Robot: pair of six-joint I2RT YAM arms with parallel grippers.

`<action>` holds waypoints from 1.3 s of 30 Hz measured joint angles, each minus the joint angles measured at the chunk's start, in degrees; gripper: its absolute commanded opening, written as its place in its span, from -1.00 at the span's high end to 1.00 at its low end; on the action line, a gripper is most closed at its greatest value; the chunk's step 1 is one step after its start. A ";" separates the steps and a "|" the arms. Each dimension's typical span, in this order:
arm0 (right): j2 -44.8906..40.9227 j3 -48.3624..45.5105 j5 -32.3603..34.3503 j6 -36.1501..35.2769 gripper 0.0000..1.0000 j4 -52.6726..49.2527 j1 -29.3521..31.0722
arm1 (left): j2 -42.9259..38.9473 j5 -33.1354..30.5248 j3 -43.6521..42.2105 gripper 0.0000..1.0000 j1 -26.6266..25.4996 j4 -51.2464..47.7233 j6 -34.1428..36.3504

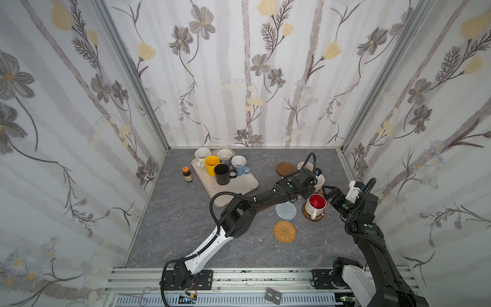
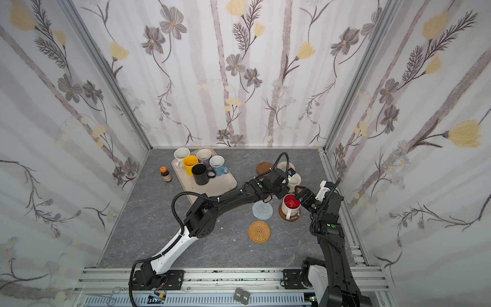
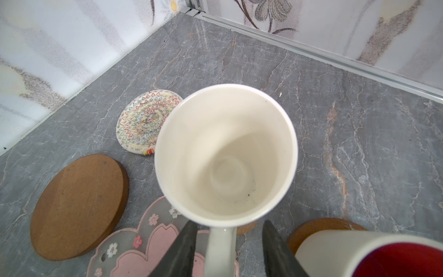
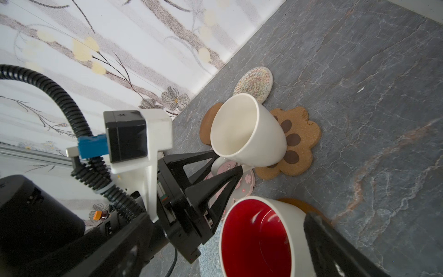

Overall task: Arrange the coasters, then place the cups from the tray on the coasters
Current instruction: 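Lower the plain white mug onto the cork paw coaster and open the left gripper, then draw back the left gripper while the right gripper reaches to the blue floral mug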

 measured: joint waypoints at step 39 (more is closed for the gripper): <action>4.59 16.55 14.62 -7.10 -0.98 -10.93 23.87 | -31.41 -12.37 -32.57 -0.97 7.58 3.21 -13.99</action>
